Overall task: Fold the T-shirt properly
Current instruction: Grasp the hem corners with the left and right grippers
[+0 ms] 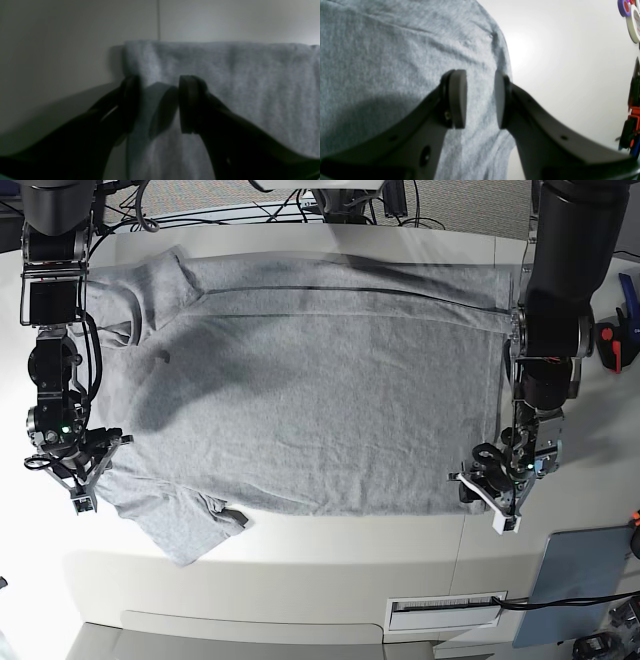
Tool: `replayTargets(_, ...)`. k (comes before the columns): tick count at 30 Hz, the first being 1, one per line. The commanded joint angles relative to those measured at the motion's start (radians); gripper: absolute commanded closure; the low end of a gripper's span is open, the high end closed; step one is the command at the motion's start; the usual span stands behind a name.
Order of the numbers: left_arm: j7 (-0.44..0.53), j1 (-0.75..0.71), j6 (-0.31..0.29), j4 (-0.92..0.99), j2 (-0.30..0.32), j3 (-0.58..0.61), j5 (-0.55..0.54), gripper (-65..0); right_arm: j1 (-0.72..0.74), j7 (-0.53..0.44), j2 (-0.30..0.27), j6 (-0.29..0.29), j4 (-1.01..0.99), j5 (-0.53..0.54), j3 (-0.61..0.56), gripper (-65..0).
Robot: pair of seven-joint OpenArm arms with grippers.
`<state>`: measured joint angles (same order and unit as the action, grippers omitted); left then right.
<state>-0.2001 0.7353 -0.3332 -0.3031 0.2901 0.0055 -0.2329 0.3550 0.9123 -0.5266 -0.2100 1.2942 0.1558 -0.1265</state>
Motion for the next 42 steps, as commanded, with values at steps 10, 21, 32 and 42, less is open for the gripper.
replayTargets(10, -0.047, 0.021, -0.008, -0.006, -0.008, -0.001, 0.07, 0.0, 0.031, -0.14, -0.019, -0.015, 0.014, -0.016, 0.01, -22.6)
replayTargets(21, -0.084, 0.021, -0.008, -0.006, -0.008, -0.001, 0.084, 0.0, 0.219, -0.307, -0.013, -0.056, -0.289, -0.017, 0.01, -37.2)
replayTargets(32, -0.092, 0.021, -0.009, -0.006, -0.008, -0.001, 0.084, 0.0, 0.474, -0.446, 0.04, -0.174, -0.847, -0.05, 0.01, -37.1)
replayTargets(42, -0.122, 0.021, -0.009, -0.006, -0.006, -0.001, 0.084, 0.0, 0.476, -0.551, 0.094, -0.008, -0.916, -0.262, 0.01, -37.1)
